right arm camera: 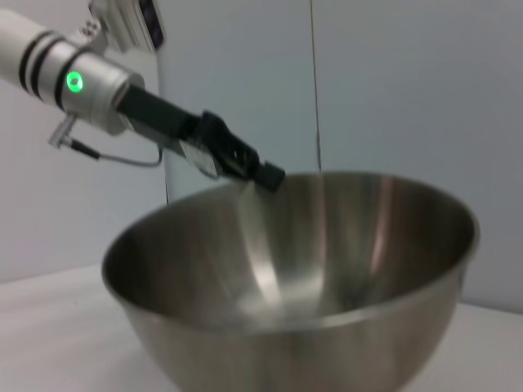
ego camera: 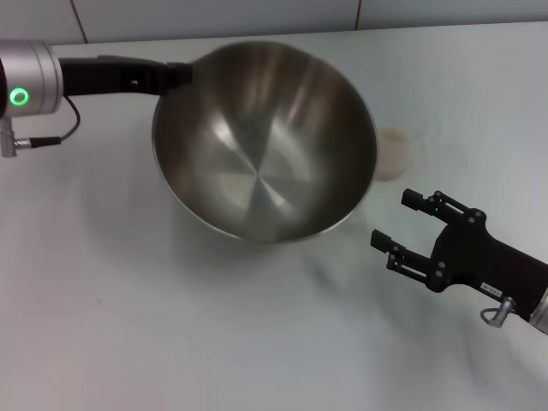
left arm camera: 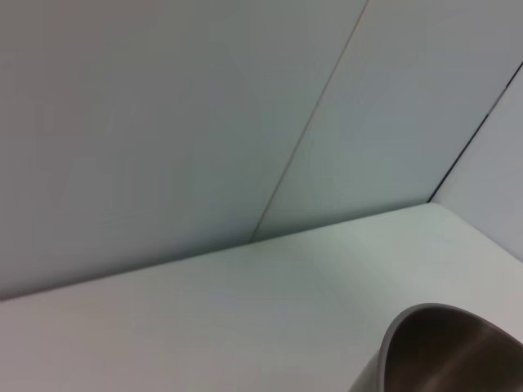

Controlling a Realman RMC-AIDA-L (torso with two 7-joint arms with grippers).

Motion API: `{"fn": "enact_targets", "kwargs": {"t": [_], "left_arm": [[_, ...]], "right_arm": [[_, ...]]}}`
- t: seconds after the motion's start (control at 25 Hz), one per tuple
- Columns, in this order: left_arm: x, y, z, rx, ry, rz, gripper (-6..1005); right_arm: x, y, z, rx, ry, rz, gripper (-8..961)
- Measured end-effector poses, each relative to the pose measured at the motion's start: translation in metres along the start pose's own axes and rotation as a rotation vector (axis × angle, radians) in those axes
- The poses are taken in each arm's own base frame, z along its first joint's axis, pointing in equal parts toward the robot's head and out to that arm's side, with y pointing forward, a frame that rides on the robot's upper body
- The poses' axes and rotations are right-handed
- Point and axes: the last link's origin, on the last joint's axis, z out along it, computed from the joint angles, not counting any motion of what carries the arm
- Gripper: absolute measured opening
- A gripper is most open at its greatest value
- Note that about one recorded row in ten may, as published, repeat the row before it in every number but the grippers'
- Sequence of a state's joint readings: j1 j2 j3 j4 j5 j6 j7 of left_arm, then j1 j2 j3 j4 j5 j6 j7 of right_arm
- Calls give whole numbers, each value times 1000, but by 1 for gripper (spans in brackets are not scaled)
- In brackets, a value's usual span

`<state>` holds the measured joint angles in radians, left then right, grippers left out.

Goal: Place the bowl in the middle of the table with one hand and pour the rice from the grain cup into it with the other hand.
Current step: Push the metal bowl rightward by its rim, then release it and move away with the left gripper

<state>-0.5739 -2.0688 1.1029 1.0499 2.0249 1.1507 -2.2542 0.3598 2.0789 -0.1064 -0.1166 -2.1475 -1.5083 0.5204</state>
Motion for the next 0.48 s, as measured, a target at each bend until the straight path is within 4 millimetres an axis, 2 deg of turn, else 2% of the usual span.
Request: {"fn": "enact_targets", "kwargs": {"t": [0.24, 0.48], "left_arm": [[-9, -2, 11, -11, -28, -13, 38], [-9, -2, 12, -11, -25, -16, 38]], "right_arm": [[-1, 0, -2, 1, -6, -1, 762], [0, 1, -2, -2, -5, -1, 761]]}}
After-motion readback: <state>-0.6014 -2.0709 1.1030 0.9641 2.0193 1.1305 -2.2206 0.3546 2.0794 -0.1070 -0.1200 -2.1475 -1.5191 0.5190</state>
